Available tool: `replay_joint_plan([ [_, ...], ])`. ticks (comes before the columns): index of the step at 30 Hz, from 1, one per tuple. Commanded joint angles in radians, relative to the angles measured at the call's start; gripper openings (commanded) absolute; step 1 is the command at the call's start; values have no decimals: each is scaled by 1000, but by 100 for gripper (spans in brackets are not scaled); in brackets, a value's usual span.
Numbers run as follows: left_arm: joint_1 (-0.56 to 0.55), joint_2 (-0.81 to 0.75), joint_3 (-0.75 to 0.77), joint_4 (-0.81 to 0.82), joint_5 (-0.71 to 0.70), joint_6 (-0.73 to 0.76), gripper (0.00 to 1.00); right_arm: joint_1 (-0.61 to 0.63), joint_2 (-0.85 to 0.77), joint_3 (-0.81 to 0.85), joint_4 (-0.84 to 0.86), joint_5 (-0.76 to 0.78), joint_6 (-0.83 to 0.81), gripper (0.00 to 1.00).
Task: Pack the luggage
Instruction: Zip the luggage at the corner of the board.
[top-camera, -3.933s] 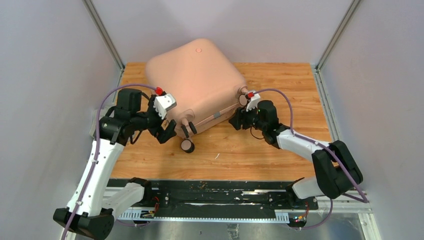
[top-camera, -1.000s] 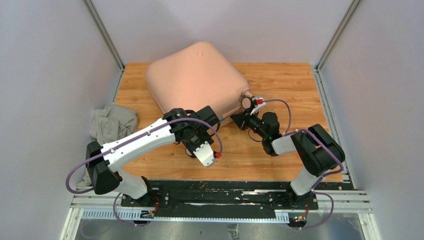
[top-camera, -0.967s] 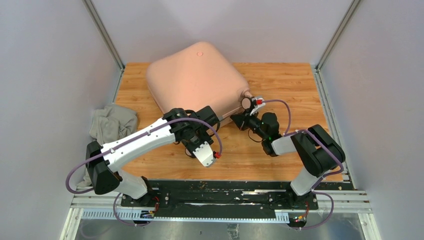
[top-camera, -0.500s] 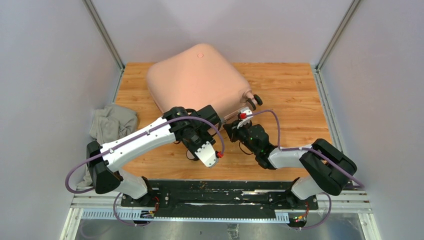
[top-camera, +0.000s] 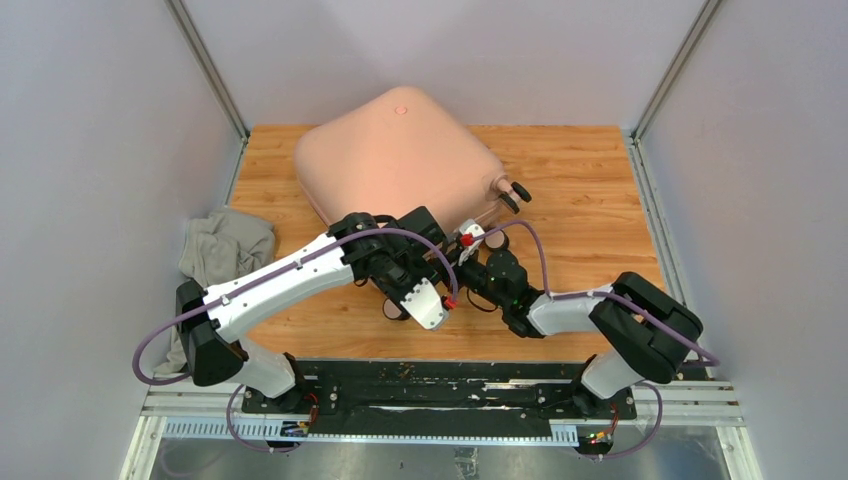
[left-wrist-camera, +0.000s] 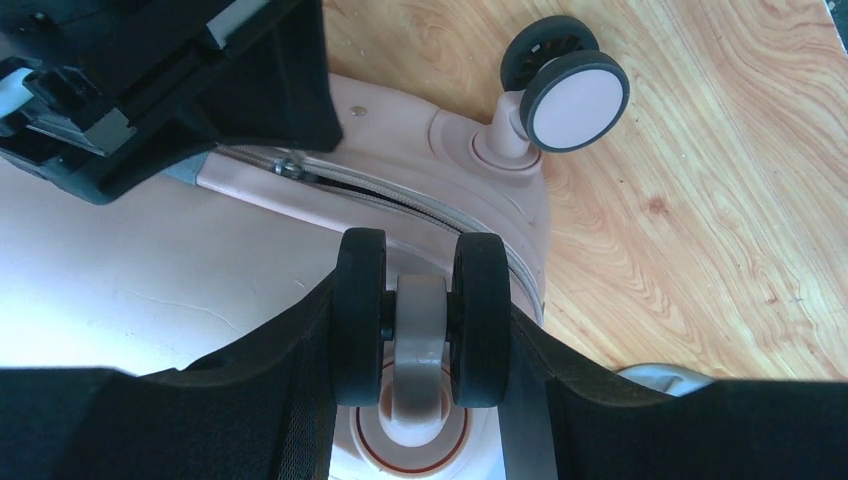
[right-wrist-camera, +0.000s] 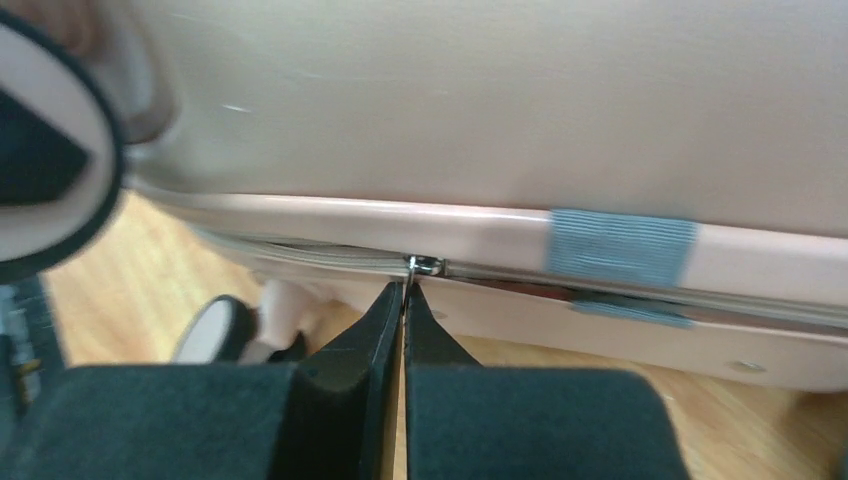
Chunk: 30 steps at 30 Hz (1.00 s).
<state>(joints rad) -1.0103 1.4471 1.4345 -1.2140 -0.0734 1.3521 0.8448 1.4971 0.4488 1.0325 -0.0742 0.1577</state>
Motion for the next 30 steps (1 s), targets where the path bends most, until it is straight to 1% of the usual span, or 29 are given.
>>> replay_joint_plan([
  [1, -2, -29, 101, 205, -21, -26, 0, 41, 31, 25, 213, -334, 187, 0],
  [3, -2, -27, 110, 229, -4, -45, 0, 43, 57, 13, 297, -392, 260, 0],
  [4, -2, -25, 117, 243, 4, -60, 0, 42, 66, 2, 329, -396, 284, 0],
  [7, -2, -14, 145, 286, 18, -114, 0, 25, 53, -45, 379, -362, 300, 0],
  [11, -2, -5, 170, 361, 21, -217, 0, -54, -11, -117, 439, -341, 355, 0],
  [15, 2, 17, 176, 454, 10, -327, 0, -104, -88, -163, 391, -343, 356, 0],
  [20, 16, 119, 268, 464, -3, -455, 0, -124, -145, -215, 362, -335, 357, 0],
  [26, 64, 247, 399, 464, 6, -583, 0, -124, -135, -248, 395, -345, 375, 0],
  [28, 75, 272, 423, 461, 16, -605, 0, -124, -125, -249, 413, -345, 370, 0],
  [30, 77, 277, 428, 461, 15, -612, 0, -136, -135, -249, 393, -341, 363, 0],
])
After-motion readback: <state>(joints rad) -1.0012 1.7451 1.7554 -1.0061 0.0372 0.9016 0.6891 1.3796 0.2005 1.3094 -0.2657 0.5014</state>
